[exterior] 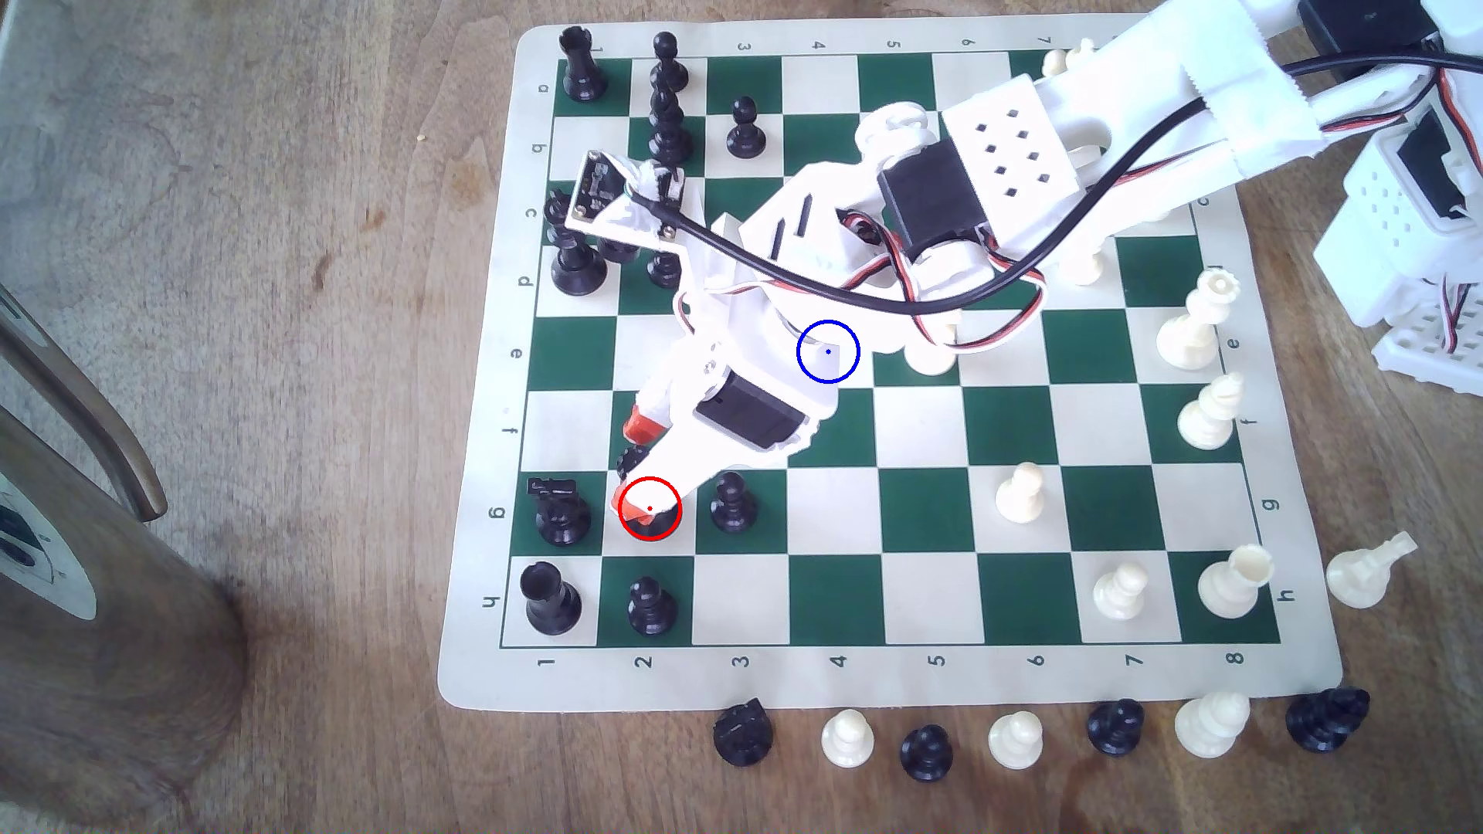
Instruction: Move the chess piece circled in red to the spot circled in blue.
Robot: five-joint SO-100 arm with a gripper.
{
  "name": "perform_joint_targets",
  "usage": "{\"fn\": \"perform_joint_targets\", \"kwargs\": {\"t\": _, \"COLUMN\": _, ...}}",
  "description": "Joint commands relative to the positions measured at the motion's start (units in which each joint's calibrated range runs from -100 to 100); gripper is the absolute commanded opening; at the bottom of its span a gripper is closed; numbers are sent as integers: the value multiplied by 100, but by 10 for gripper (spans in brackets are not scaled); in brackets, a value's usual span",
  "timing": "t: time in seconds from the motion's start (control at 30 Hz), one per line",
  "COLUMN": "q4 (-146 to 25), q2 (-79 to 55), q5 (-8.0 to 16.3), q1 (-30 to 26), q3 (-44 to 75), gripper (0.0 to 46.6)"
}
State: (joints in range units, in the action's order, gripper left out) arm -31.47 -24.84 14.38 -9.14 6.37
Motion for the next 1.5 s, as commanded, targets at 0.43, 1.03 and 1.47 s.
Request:
{"fn": "perform_joint_targets", "kwargs": {"t": 0.43, "q4": 232, "q2": 549, "q5": 244, "q1": 11, "q3": 587, "gripper": 2}}
{"fn": "perform_joint_targets", "kwargs": {"t": 1.03, "q4": -1013, "q2": 3019, "q5": -205, "q1": 1028, "q3": -311, "gripper": 1}}
{"fn": "perform_joint_targets", "kwargs": {"t": 1.47, "q4": -1357, "q2": 4131, "q5": -464, "q1": 1106, "q3": -2867, "gripper": 1}}
